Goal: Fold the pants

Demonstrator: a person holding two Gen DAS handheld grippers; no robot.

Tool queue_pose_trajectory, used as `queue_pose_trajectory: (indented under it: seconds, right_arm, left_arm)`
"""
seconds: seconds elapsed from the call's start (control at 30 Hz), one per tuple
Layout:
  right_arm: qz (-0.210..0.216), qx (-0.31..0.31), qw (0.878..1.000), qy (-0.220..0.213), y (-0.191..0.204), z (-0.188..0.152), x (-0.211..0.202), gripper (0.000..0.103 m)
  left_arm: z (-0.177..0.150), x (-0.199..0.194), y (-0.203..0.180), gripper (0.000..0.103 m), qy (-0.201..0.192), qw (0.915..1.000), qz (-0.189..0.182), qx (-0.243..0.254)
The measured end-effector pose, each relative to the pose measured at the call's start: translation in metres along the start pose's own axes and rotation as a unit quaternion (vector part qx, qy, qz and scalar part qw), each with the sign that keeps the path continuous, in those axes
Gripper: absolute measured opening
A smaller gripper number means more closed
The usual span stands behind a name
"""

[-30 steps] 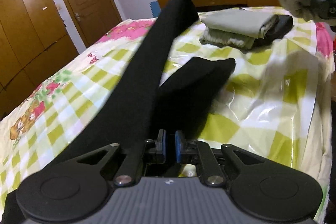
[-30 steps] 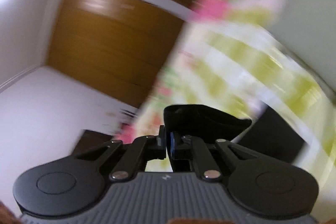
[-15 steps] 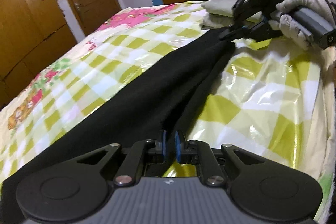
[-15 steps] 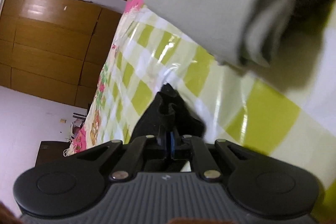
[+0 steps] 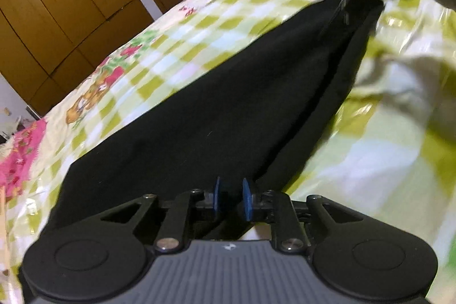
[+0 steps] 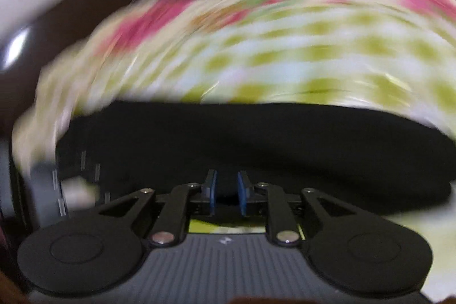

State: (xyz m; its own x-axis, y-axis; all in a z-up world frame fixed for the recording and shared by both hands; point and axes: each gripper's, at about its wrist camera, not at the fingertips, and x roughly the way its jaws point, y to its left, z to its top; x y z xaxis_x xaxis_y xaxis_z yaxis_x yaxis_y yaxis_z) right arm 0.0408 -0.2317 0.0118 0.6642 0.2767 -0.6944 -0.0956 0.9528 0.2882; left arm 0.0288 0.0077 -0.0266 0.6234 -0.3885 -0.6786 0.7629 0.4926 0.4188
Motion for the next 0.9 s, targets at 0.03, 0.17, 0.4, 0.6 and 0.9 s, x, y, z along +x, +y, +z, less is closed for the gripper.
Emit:
queue_pose_trajectory:
  seconds: [0.03,0.17,0.4,0.6,0.9]
  right_arm:
    - [0.005,-0.054,0.998,0.025,0.017,0.002,0.020,0.017]
    - [0.013,-0.218,0.973,0.077,0.067,-0.006,0.063,0.018]
    - [0.004,-0.347,0.933,0.096,0.097,-0.018,0.095,0.022]
    - [0.000,-0.362,0.929,0.079,0.114,-0.014,0.109,0.023]
    - [0.005,-0.380,0.923,0.060,0.136,-0.014,0.123,0.029]
  left_arm:
    - [-0.003,0.000,0.004,0.035,0.000,1.0000,-0.002,0.004]
    - [-0.013,0.004,0.008,0.037,0.001,0.9995,-0.020,0.023]
    - [-0.019,-0.002,0.008,0.038,-0.021,0.9978,-0.046,0.044]
    - [-0.020,0.008,0.007,0.042,-0.019,0.9979,-0.030,0.053]
    - [-0.009,0.014,0.034,0.038,-0.030,0.9990,-0.023,-0.023]
